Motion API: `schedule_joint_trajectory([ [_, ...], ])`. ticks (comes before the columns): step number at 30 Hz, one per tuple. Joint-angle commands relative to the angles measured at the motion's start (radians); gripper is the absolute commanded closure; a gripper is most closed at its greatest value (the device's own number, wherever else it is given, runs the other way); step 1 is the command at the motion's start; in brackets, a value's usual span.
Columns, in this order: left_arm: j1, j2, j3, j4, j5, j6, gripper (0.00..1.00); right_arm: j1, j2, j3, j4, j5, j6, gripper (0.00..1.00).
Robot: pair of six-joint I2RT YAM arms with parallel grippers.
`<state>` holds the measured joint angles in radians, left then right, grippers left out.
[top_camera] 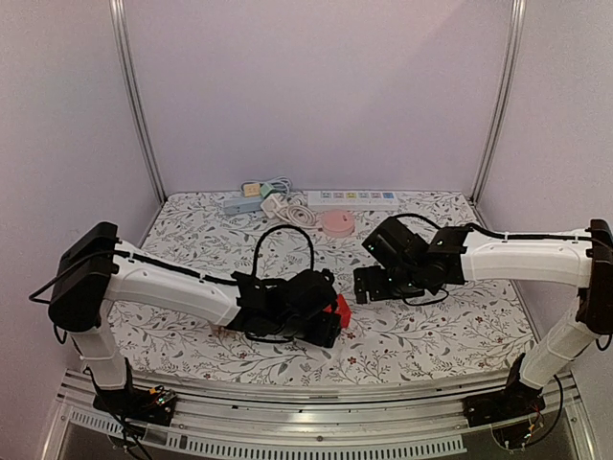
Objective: Pull the plug off the socket
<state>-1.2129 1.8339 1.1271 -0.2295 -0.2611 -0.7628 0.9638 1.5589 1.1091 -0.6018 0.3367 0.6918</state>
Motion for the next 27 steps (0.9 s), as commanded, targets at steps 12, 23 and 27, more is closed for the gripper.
schedule_joint_trajectory([
  [12, 0.046, -0.082, -0.093, -0.092, -0.036, -0.030, 0.41, 0.000, -0.031, -0.002, 0.025, -0.024, 0.012, 0.01],
  [23, 0.079, -0.102, -0.113, -0.055, 0.027, 0.035, 0.48, 0.001, -0.003, 0.009, 0.036, -0.048, 0.010, 0.01],
  [27, 0.079, -0.075, -0.086, -0.018, 0.059, 0.087, 0.47, 0.001, 0.005, 0.008, 0.042, -0.052, 0.009, 0.01],
])
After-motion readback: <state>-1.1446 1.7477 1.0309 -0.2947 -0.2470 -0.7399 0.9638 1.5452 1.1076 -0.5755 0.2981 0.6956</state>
